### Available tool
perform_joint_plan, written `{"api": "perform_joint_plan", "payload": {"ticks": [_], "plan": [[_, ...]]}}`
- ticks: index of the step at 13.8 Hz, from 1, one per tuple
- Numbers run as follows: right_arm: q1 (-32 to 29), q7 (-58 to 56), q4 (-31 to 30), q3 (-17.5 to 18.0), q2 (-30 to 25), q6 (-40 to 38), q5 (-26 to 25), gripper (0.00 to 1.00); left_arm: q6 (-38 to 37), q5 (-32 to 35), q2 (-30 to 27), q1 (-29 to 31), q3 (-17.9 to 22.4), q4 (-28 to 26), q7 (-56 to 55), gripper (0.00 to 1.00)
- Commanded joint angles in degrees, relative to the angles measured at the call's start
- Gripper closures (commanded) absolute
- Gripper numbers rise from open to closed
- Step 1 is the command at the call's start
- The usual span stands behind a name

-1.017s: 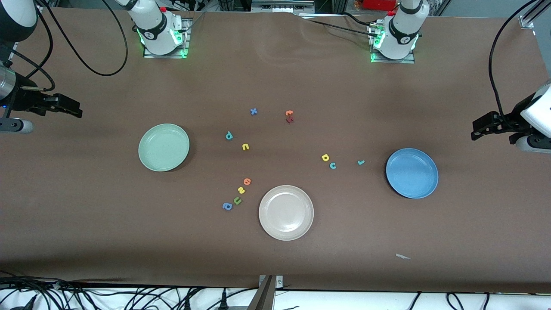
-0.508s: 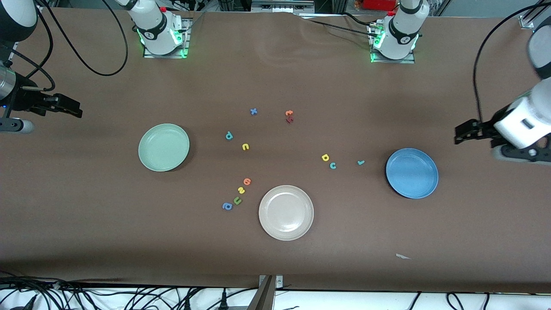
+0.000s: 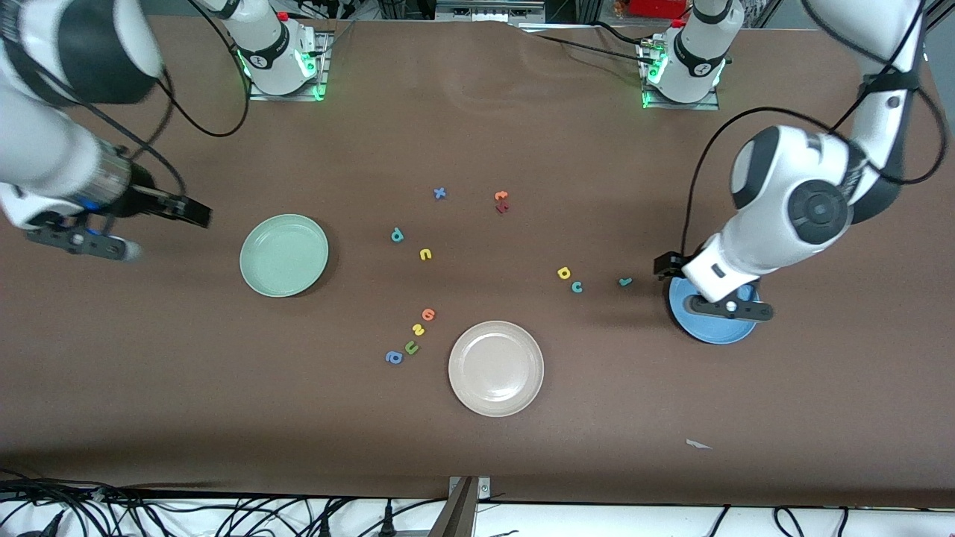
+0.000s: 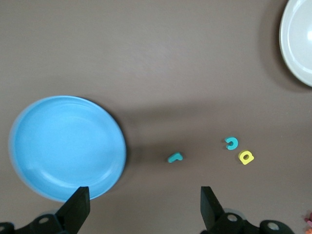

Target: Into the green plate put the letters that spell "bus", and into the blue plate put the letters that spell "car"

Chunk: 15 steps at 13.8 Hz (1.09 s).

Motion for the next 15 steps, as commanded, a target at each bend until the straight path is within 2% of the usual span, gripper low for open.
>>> {"api": "perform_joint_plan", "payload": {"ticks": [1, 4, 6, 7, 9, 10, 14, 15], "plan": [[4.9, 12.8, 0.7, -0.3, 5.0, 5.4, -0.3, 0.0, 7.8, 1.8, 3.1, -1.5, -2.6, -4.3, -3.7, 0.0], [10.3, 25.2, 0.7, -0.3, 11.2, 11.3, 0.6, 0.0, 14.9, 2.9, 5.5, -3.2, -2.5, -8.3, -3.8, 0.0], [12.3, 35.9, 0.7, -0.2, 14.0, 14.4, 0.6, 0.0, 14.6, 7.2, 5.9, -3.2, -2.8, -9.8, -3.2, 0.02], [13.8, 39.5, 0.7, -0.2, 15.3, 17.0, 0.6, 0.0, 14.6, 7.3, 6.2, -3.4, -2.9, -9.7, -2.5, 0.08], [16.7, 45.4, 0.8, -0.3, 17.8, 22.7, 0.6, 0.0, 14.2, 7.3, 7.2, -3.7, -2.9, -9.5, -0.2, 0.05], [17.1, 47.0, 0.9, -0.3, 19.4, 25.8, 0.6, 0.0, 13.9, 7.1, 7.5, -3.3, -2.9, -9.5, 1.1, 0.04], [17.7, 49.0, 3.6, -0.3, 28.2, 35.5, 0.6, 0.0, 13.9, 7.1, 10.8, -3.0, -2.9, -9.3, 1.7, 0.1], [17.6, 48.7, 3.9, -0.4, 29.6, 38.3, 0.6, 0.0, 13.9, 7.1, 11.1, -2.7, -2.9, -9.2, 1.9, 0.09]]}}
